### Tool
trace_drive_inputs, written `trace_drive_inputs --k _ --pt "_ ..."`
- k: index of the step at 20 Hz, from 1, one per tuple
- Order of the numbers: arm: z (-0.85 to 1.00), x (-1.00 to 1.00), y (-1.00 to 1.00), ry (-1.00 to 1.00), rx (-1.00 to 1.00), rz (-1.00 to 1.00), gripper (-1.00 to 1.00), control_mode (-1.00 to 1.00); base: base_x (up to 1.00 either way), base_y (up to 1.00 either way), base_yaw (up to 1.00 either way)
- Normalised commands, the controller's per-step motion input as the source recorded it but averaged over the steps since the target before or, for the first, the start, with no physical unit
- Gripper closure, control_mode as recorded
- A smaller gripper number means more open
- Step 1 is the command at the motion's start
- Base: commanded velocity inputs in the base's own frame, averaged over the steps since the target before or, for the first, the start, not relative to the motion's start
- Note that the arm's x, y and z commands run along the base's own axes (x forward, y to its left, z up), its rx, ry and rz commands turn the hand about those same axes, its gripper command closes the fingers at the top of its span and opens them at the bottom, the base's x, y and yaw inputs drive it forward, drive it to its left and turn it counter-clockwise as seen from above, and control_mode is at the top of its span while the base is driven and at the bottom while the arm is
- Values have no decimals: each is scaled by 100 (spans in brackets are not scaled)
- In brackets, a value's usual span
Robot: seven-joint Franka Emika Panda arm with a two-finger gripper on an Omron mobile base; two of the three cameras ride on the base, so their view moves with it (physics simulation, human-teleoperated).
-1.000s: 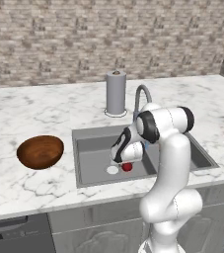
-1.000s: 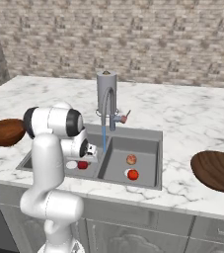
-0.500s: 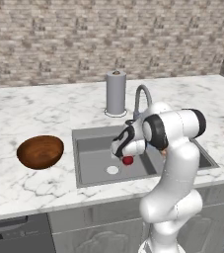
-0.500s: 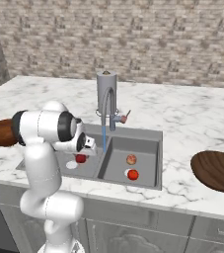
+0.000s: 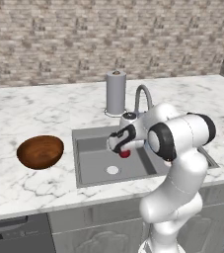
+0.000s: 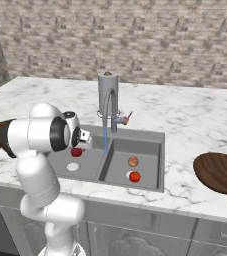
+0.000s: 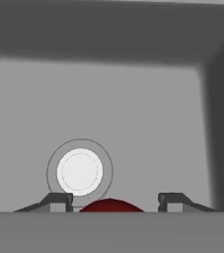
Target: Pick the tomatos from the sink and place them in one bowl. Place the peach in the other bowl. Then turn off the sink faucet.
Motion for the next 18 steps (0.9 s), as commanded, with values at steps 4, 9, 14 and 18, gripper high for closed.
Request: trace_drive_inputs --k 4,9,14,18 --pt "58 0 18 0 7 0 100 -100 0 0 0" --pt "53 0 21 0 8 0 100 -100 0 0 0" --pt "45 -2 36 0 6 0 100 -100 0 0 0" --pt "57 -5 37 -2 5 0 100 -100 0 0 0"
